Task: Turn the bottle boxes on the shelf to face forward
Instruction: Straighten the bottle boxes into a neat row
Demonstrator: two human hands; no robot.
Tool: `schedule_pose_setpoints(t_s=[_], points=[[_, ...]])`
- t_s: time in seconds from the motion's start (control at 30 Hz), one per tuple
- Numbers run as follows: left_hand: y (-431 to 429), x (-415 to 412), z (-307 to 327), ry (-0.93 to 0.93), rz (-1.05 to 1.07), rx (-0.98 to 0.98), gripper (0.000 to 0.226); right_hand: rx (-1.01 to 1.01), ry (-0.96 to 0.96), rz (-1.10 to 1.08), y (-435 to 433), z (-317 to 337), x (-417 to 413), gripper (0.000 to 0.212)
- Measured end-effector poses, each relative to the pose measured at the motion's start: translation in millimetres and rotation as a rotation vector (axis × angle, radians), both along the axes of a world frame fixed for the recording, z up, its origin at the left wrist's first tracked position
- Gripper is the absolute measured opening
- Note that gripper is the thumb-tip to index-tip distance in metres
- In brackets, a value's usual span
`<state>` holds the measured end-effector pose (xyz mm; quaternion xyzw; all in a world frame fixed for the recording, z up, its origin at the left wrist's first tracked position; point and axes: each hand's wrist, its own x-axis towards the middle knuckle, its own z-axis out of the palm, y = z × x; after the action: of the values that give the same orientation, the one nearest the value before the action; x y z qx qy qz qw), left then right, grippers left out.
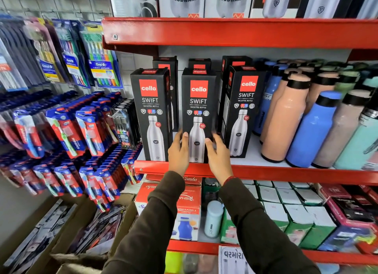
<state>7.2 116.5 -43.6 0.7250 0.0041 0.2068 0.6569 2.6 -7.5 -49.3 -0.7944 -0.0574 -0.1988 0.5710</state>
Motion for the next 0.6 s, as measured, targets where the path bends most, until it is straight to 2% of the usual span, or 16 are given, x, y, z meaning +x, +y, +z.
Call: schedule_pose_setpoints(t_s=[0.3, 0.43, 0.53, 0.6], points=[[-3, -8, 4, 0.014, -0.019, -0.037, 0.049, 0.006, 0.006, 0.027, -1, 3, -6, 0.049], [-22, -26, 4, -0.169, 0.135, -0.160, 0.043, 0.084, -0.099, -0.050, -8, 5, -13, 0.038], [-41, -38, -2, -0.298, 0.323, -0.070, 0.036, 0.183, -0.238, -0.179, -25, 7, -16, 0.030], [-54, -42, -4, -0.364, 0.352, 0.009, 0.034, 0.232, -0.291, -0.270, -40, 10, -16, 0.029]])
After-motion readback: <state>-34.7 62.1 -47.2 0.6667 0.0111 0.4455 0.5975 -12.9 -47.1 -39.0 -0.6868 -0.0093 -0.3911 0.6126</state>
